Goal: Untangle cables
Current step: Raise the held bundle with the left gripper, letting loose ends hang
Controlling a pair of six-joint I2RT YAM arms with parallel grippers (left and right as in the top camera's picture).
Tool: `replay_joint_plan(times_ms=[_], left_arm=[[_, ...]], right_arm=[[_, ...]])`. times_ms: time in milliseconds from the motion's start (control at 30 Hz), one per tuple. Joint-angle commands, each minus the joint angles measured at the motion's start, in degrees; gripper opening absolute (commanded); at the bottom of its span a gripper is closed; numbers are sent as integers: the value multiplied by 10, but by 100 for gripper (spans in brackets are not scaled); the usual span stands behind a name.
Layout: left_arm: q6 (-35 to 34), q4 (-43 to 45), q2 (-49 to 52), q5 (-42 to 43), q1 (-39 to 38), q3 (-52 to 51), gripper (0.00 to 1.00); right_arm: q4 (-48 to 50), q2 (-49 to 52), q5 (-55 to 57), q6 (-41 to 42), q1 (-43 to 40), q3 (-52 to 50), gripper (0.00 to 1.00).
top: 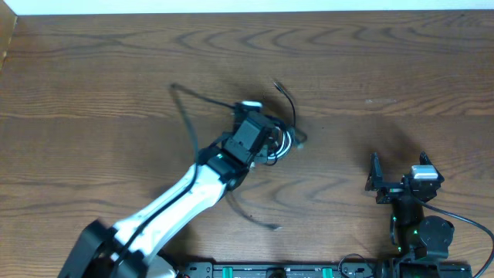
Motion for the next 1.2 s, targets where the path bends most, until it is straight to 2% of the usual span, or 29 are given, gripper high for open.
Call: replay_joint_plan(times_ms=[0,167,367,533,667,933,1000,1067,1100,1167], left_arm=[[-161,-3,-56,38,2,1,8],[-136,-29,-126,79,2,1,8],[-120,-69,-141,81,2,1,8],[-14,-68,-139,174,2,1,8],[43,-71,-139,190,2,1,8],[43,-59,-127,177,2,1,8],[6,-52,-121,177,2,1,8],[-46,-49,-115,177,2,1,8],[-85,-50,-110,177,2,1,8],[-135,-51,-102,177,2,1,8]], right_arm=[[-3,-3,2,6,0,0,99],[-3,-3,2,6,0,0,99],[-3,-3,2,6,0,0,99],[-3,-3,2,6,0,0,99],[0,-3,-21,25,0,0,99],[5,-3,-54,40,0,0,99],[7,-3,-123,104,0,0,99],[14,-3,-237,249,0,0,99],[14,-3,-316,350,0,0,99],[21,-3,-351,477,1,0,99]])
